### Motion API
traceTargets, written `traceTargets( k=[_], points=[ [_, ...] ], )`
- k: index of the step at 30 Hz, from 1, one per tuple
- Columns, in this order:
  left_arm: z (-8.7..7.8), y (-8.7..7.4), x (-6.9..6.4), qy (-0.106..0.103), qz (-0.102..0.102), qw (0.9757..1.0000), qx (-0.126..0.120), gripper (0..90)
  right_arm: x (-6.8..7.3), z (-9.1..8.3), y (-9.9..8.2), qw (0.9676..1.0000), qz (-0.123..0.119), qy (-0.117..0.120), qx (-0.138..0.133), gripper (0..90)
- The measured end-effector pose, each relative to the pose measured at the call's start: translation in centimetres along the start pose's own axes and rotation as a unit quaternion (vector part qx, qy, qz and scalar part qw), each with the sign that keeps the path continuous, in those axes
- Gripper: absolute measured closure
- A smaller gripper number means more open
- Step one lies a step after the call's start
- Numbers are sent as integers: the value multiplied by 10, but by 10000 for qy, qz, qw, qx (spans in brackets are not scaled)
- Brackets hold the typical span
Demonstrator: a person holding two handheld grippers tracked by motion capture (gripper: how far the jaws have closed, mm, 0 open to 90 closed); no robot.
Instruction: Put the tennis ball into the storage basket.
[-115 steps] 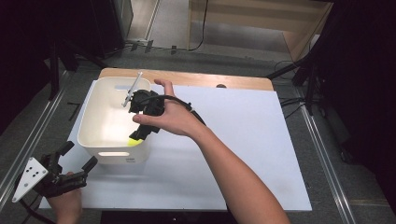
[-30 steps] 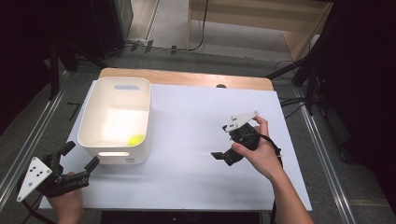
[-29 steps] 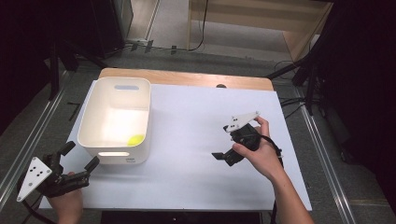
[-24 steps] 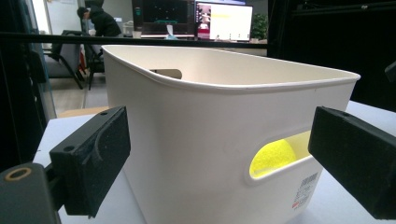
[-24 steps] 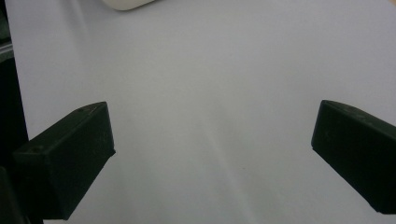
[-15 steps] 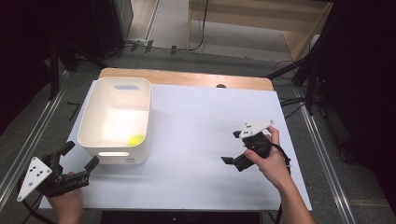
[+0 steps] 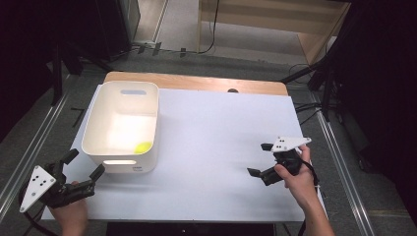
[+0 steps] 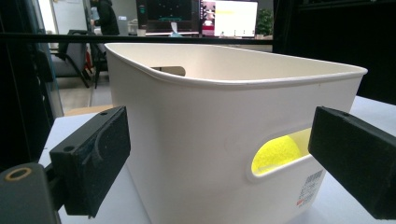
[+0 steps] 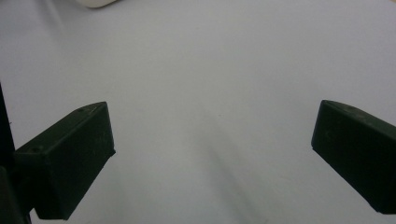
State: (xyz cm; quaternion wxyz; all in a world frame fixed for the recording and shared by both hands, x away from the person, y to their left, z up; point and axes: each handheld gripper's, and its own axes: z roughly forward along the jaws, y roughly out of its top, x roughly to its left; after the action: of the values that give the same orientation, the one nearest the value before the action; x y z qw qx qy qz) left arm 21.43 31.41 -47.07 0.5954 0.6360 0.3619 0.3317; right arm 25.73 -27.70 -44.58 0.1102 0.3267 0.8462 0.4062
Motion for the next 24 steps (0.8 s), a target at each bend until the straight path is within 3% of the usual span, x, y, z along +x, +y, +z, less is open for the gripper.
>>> traceTargets(
  k=[14,24],
  points=[
    [1,0,-1,7,40,10000,32,58,-6,-14,-38,9976,285,-299,-551,0],
    [1,0,-1,3,55,10000,47,58,-7,-21,-62,9930,366,-491,-1007,0]
  ],
)
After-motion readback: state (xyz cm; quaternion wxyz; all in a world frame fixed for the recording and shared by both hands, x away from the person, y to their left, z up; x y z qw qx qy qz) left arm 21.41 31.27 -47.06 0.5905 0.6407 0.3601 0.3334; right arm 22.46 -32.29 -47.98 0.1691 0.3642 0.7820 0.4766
